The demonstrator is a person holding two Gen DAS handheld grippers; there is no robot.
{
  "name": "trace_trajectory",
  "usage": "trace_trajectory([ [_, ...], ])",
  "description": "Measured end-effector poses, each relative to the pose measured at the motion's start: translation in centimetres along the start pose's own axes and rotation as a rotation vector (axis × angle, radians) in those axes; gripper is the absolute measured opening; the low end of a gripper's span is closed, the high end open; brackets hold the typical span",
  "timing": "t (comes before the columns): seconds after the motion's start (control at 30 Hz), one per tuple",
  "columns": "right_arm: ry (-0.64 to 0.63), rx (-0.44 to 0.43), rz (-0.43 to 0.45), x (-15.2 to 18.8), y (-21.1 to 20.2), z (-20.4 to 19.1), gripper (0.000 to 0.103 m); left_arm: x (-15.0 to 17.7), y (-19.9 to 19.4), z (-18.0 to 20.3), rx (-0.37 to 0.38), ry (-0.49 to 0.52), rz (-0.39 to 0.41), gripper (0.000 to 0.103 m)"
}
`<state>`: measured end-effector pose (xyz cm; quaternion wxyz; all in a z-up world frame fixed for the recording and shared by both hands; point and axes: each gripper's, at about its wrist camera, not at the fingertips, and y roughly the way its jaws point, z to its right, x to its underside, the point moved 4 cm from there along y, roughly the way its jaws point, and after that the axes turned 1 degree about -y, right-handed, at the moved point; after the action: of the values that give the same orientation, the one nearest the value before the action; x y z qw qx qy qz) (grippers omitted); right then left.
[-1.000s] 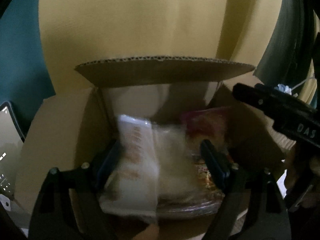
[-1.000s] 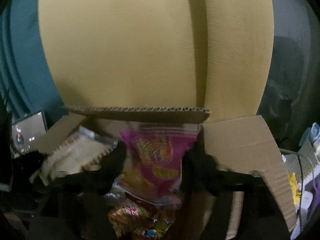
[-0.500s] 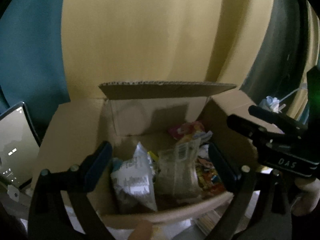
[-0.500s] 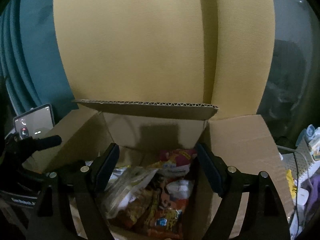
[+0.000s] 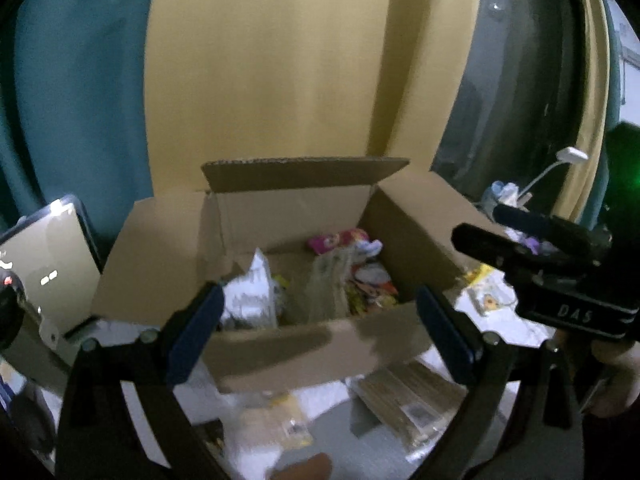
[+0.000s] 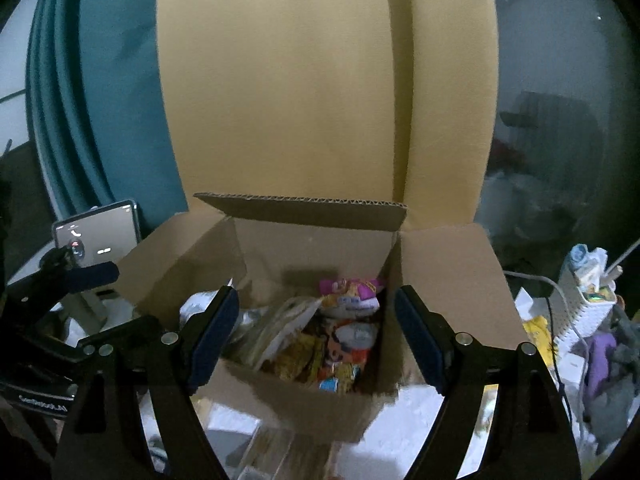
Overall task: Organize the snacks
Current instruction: 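Withdraw both grippers from the box toward the remaining snacks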
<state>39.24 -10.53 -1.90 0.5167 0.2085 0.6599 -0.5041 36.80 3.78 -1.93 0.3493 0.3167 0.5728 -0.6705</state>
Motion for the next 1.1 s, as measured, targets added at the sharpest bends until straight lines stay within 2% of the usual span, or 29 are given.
trace_trajectory([
  [0.2, -0.004, 0.01, -0.002, 1.9, -2.9, -0.3, 0.083, 1.7, -4.0, 0.6, 0.013, -0.002, 0.056, 0.098],
  [0.4, 0.002, 0.021, -0.011, 4.5, -5.8, -0.8, 0.083, 3.7, -6.9, 1.6, 0.019, 0.012, 0.078, 0.098],
  [0.83, -0.001, 0.028, -0.022, 8.3, -10.1, -2.6, 0.083, 7.8, -10.7, 3.1, 0.034, 0.019, 0.082, 0.098],
  [1.1, 0.003, 0.042, -0.054, 11.0, -11.6, -3.4, 0.083, 10.2, -11.8, 3.9, 0.016, 0.038, 0.061, 0.098],
])
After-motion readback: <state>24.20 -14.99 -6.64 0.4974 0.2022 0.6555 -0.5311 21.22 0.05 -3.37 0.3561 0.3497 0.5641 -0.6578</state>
